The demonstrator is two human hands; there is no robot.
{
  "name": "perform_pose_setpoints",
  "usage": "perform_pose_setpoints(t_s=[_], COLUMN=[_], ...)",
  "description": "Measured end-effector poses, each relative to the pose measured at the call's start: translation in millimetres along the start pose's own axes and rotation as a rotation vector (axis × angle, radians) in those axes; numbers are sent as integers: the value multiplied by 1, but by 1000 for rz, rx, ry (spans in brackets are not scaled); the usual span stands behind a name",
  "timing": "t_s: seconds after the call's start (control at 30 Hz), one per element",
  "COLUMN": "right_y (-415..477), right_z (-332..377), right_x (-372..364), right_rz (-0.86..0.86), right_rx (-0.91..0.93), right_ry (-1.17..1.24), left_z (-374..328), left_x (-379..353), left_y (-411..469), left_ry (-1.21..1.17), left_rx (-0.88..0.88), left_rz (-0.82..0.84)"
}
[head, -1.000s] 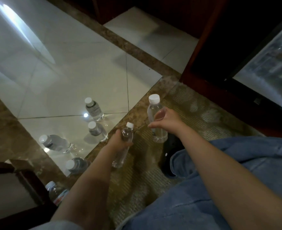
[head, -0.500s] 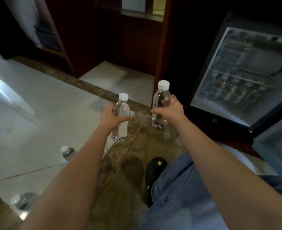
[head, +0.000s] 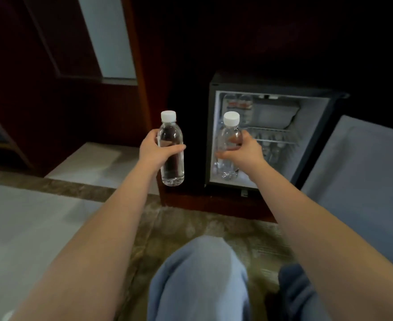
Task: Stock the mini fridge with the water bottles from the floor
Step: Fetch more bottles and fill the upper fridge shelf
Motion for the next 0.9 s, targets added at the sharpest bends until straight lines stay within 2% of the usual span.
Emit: perform_pose_setpoints(t_s=[0.2,0.37,0.57,0.7,0.9], right_y=[48,101,156,197,236], right_z=[-34,-65,-92,-110,-128], right_x=[49,60,75,73,68], right_rz=[-113,-189,-337,-327,-335], right_rx=[-48,-82,21,-27,-31], right_ry=[-5,16,5,88,0], left_z=[-13,3,22,29,39], left_x=[-79,-137,-194,-219,-236], left_y=[43,89,138,161,181], left_ry=[-61,-65,-75,-71,-48], left_rx=[-19,-5,-43,-84,-89], left_rz=[65,69,105,110,124])
Point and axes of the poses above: each hand's wrist, its own y-axis towards the middle knuckle, its own x-axis out of the back of the hand, z = x × y, the point moved 5 cm from there along y, towards the middle knuckle, and after that the axes turned 5 degrees about -y, right-handed, at the moved point
